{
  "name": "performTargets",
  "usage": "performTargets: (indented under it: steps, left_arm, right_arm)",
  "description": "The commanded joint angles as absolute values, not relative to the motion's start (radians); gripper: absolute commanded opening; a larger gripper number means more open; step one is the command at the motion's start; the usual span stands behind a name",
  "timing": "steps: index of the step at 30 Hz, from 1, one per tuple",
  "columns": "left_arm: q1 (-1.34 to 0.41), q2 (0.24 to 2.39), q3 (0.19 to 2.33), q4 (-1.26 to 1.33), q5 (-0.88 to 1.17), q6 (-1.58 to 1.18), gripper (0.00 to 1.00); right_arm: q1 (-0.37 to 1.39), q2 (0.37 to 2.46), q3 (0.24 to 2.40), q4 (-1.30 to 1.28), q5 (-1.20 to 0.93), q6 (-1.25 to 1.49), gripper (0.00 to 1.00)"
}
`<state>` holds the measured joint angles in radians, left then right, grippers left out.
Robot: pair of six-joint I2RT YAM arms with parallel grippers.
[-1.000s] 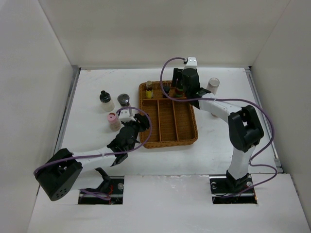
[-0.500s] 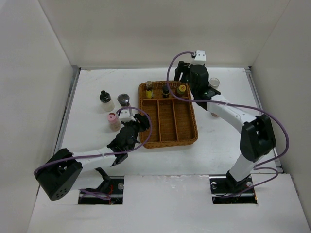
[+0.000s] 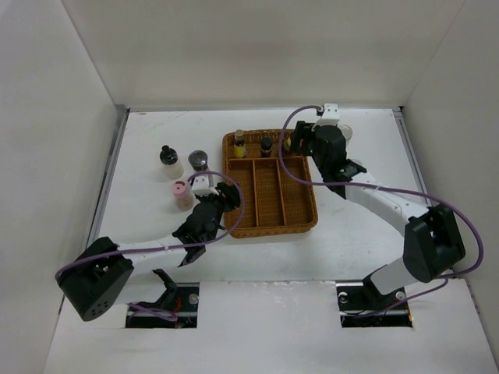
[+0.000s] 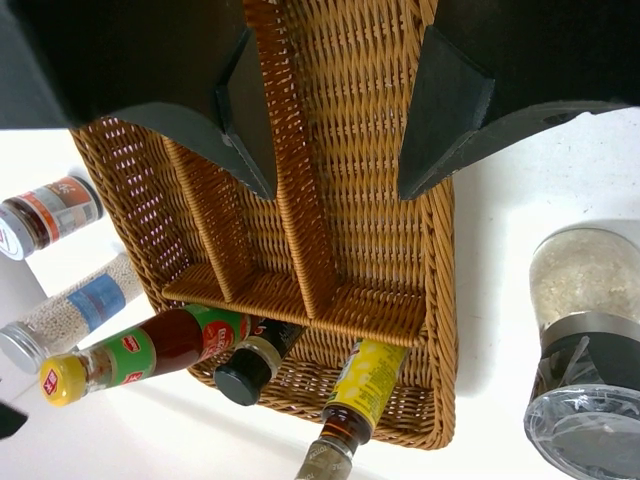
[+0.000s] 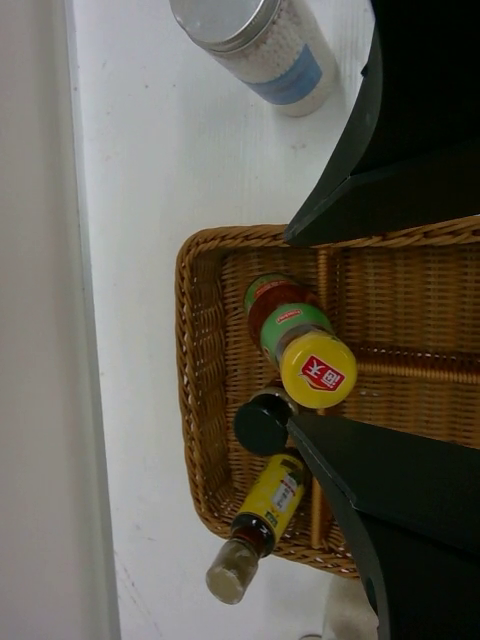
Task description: Organize the condiment bottles
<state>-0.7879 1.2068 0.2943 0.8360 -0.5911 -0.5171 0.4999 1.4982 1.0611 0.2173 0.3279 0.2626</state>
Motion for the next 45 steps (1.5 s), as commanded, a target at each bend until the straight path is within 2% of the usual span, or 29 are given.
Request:
performTargets:
  steps: [1,11,18,30,45]
  left_arm:
    - [-0.794,1.197,0.322,0.905,-0.581,-0.528,0.49]
    - [-0.797,1.2,0.324,0.905,-0.581,-0.528,0.49]
    - [-0.795,1.2,0.324,0.905,-0.581,-0.528,0.49]
    - [-0.792,1.204,0.324,0.907,-0.581,-0.528,0.49]
    - [-0.782,1.209,0.324,0.907,-0.581,-0.528,0.49]
  right_arm:
    - [0.528,1.493,1.042,0.262,0.313,0.267,0.74]
    - [0.567,1.563,1.104,0.258,0.328,0.21,0.74]
    - [0.567,1.632,1.144,0.27,0.353,0.209,0.65]
    - [0.55,1.716,1.236,0.31,0.38,0.192,0.42]
    - [0.484,1.887,1.482,0.247,0.324,0.176,0.42]
